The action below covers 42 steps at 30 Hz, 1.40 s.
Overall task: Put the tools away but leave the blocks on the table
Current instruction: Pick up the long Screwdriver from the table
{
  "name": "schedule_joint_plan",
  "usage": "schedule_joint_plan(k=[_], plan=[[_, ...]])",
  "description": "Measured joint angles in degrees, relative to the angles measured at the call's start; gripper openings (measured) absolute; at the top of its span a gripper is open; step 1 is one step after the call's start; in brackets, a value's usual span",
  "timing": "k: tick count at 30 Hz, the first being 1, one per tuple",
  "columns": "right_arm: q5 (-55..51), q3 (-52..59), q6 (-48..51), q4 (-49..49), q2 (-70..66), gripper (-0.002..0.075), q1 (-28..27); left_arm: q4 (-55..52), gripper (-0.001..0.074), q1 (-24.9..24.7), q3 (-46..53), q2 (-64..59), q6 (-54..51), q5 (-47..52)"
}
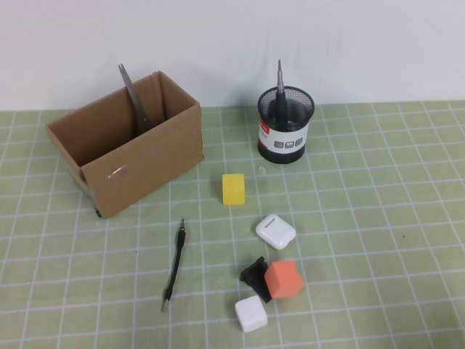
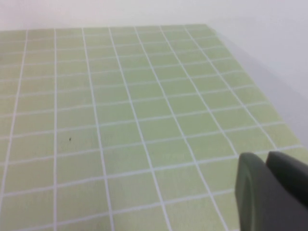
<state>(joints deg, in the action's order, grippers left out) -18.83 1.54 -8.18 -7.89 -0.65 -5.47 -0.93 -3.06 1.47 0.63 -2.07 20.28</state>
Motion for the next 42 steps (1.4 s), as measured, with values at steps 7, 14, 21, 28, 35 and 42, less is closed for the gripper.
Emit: schedule_joint_plan(k=[7,14,21,28,35,42], plan=[[-2.1,0.1,-0.1,0.0,1.2,-0.0007,0.0,0.0,-0.0004,0.0,0.0,0.0,0.0,0.0],[-2.1,0.1,-0.1,0.0,1.4,-0.0007,0.0,0.0,-0.0004,0.0,0.0,0.0,0.0,0.0],[-2.1,0.1,-0.1,0.0,1.4,-0.0007,0.0,0.0,-0.0004,0.0,0.0,0.0,0.0,0.0],[-2.1,0.1,-0.1,0.0,1.4,-0.0008,0.0,0.0,-0.0004,0.0,0.0,0.0,0.0,0.0],[-2.1,0.1,-0.1,0.0,1.4,-0.0007,0.0,0.0,-0.0004,0.0,0.0,0.0,0.0,0.0],[-2.1,0.1,-0.1,0.0,1.4,-0.0008,0.0,-0.2,-0.0004,0.0,0.0,0.0,0.0,0.0]])
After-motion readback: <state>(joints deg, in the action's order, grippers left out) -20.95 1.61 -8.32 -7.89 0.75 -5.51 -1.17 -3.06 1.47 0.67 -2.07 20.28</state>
